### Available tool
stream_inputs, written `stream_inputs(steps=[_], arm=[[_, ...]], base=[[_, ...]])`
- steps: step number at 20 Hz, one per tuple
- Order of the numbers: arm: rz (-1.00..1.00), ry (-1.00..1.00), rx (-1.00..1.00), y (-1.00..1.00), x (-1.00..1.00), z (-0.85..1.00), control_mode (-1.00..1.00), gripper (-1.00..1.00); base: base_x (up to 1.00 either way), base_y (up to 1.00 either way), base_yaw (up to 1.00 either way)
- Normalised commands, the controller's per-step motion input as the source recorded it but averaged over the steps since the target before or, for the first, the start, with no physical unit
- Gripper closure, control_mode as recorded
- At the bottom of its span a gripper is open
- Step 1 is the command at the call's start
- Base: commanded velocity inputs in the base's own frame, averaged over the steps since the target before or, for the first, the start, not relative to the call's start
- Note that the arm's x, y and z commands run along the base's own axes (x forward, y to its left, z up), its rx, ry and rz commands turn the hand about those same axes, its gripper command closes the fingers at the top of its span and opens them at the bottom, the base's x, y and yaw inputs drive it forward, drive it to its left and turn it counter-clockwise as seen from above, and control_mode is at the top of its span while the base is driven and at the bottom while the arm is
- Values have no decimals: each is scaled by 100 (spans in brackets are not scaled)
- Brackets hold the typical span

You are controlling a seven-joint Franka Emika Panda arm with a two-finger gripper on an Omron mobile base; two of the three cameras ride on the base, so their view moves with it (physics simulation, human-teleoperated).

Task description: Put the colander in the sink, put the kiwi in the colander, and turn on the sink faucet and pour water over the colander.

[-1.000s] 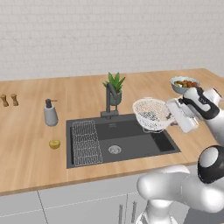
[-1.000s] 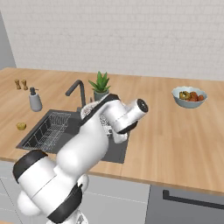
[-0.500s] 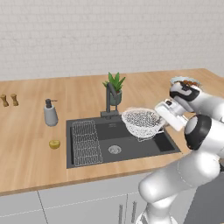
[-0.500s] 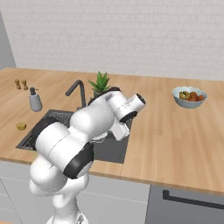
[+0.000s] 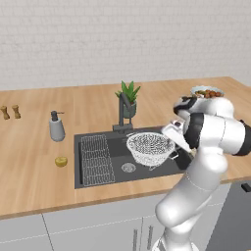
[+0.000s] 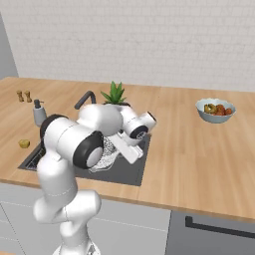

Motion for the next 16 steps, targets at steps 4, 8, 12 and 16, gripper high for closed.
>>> stream_inputs(steps=[4, 8, 12, 16], arm=[[21, -6, 6, 20, 27, -44, -100, 100], [19, -2, 8, 4, 45, -37, -100, 100], [19, 0, 11, 3, 67, -26, -100, 100], [22, 0, 8, 6, 68, -21, -100, 100]], base=[[0, 0, 0], [0, 0, 0], [0, 0, 0], [0, 0, 0]])
